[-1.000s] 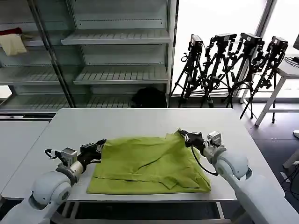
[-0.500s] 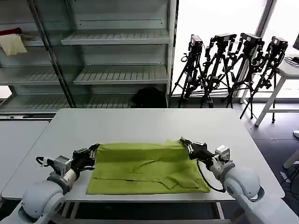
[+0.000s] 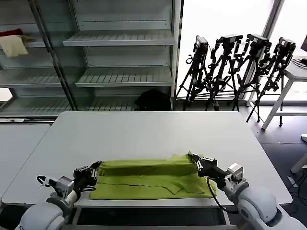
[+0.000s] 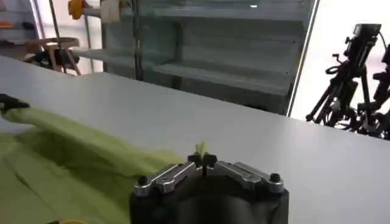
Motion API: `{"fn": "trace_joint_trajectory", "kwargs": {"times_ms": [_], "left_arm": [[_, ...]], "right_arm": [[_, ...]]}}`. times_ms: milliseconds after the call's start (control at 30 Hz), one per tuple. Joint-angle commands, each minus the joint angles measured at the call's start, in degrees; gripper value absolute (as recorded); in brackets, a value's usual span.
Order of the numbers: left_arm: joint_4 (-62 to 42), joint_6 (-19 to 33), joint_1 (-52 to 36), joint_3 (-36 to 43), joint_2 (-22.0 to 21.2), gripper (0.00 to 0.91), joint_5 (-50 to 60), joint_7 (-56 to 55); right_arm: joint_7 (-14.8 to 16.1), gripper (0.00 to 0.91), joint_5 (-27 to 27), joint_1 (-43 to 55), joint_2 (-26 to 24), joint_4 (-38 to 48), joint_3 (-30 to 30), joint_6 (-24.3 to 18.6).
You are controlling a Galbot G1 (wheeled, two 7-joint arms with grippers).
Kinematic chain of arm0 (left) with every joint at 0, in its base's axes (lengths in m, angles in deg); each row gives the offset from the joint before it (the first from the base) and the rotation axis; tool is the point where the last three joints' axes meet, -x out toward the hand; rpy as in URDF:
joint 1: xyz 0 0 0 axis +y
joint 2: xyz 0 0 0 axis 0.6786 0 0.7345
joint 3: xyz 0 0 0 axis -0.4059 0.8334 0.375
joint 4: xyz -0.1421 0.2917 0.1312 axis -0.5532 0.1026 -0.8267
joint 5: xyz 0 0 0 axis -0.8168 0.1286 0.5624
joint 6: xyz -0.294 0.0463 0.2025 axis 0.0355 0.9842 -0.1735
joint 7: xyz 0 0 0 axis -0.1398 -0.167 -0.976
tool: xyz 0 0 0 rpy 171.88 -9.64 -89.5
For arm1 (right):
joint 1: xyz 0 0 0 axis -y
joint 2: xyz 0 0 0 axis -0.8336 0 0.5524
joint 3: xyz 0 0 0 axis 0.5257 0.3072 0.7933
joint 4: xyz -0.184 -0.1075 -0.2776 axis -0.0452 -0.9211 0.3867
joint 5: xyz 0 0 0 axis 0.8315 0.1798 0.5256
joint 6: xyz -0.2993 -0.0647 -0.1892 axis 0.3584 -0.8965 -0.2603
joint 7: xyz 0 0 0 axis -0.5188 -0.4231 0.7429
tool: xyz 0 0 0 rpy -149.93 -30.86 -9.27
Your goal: Fold and organize the clothes.
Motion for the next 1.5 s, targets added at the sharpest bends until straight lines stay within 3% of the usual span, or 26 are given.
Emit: {"fn": "trace_joint_trajectory", "kwargs": {"times_ms": [33, 267, 533, 767, 900, 1000, 1033, 1067, 1100, 1133, 1167, 1200, 1400, 1500], "left_arm": [[0.6, 0.3, 3.1, -0.6, -0.3, 0.000, 2.7, 0.6], [0.3, 1.3, 3.9, 0.7, -1.0, 0.000, 4.0, 0.1], [0.6, 2.9, 3.9, 2.1, -1.8, 0.010, 4.3, -2.8], [0.0, 3.4, 3.0, 2.5, -2.2, 0.010, 4.2, -5.6], [0.0, 3.4, 2.7, 2.9, -2.5, 0.020, 4.3, -5.8], [-0.1, 3.4, 2.8, 3.5, -2.8, 0.030, 4.4, -5.8], [-0.1, 3.4, 2.9, 3.6, -2.8, 0.030, 4.5, -5.9], [-0.1, 3.4, 3.0, 3.7, -2.9, 0.030, 4.7, -5.9], [0.0, 3.4, 3.2, 3.9, -3.0, 0.040, 4.8, -6.0], [0.1, 3.4, 3.3, 4.0, -3.1, 0.101, 4.9, -6.1], [0.2, 3.3, 3.5, 4.0, -3.1, 0.635, 5.0, -6.2], [0.3, 3.3, 3.6, 4.0, -3.1, 0.907, 5.3, -6.5], [2.8, 1.3, 3.7, 2.7, -2.7, 0.907, 5.6, -7.7], [3.8, 0.3, 3.7, 2.0, -2.2, 0.907, 5.6, -8.5]], "right_arm": [[-0.2, 0.000, 0.2, -5.9, -0.5, -1.7, -2.5, -0.3], [-1.5, 0.000, 1.9, -9.0, 0.9, -2.5, -2.4, -1.7], [-7.2, 0.000, 5.2, -11.5, 3.1, -3.0, -0.7, -5.0], [-12.7, 0.000, 12.0, -11.5, 4.6, -2.2, -0.1, -10.2], [-13.6, 0.000, 17.2, -11.2, 5.4, -0.9, 0.2, -13.5], [-14.4, 0.000, 17.5, -11.4, 5.7, -0.1, 0.9, -13.7], [-14.8, 0.081, 17.6, -11.6, 5.9, 0.3, 1.1, -13.7], [-15.4, 0.081, 17.9, -11.8, 6.1, 0.5, 1.5, -13.7], [-16.2, 0.373, 18.1, -12.1, 6.3, 0.6, 2.1, -13.7], [-16.6, 0.907, 18.1, -12.2, 6.4, 0.6, 2.3, -13.7], [-17.4, 0.907, 18.5, -12.5, 6.7, 0.7, 2.7, -13.6], [-17.8, 0.907, 18.6, -12.7, 6.8, 0.7, 3.1, -13.5], [-23.4, 0.907, 19.0, -12.6, 8.2, -0.7, 4.9, -11.8], [-23.9, 0.907, 17.2, -12.4, 8.2, -1.8, 4.5, -10.1]]}}
